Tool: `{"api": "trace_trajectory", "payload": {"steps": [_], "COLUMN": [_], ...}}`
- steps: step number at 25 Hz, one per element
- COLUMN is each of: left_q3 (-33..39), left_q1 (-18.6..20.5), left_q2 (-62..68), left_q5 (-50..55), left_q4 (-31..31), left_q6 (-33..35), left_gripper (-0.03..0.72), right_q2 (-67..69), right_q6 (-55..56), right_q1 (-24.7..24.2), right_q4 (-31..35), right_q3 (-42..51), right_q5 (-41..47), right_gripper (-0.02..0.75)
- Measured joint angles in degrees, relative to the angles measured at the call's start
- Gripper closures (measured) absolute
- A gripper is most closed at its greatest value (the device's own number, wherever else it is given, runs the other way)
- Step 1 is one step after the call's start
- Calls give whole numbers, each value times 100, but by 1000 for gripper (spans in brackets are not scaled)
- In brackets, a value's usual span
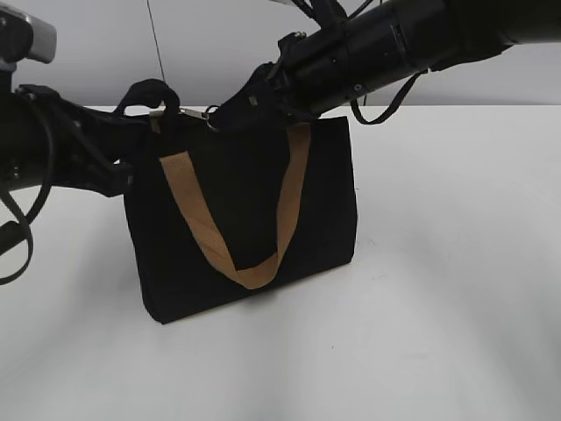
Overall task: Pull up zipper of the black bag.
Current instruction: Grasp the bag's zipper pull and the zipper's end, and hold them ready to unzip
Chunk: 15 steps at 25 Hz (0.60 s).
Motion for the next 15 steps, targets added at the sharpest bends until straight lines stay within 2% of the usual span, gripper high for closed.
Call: {"api": "trace_trajectory", "payload": {"steps": [3, 15], "left_q3": [0, 0], "left_q1": [0, 140], "left_q2": [0, -618], "left_q5": [63, 1398], "left_q4": [0, 115], "left_q6": [0, 30], "left_gripper": [673, 678], "right_q2": [0, 0], "right_q6": [0, 0], "right_q1": [0, 0], "right_q4": [0, 90], "right_q3": [0, 0], "right_q5": [5, 314], "right_gripper": [738, 738]}}
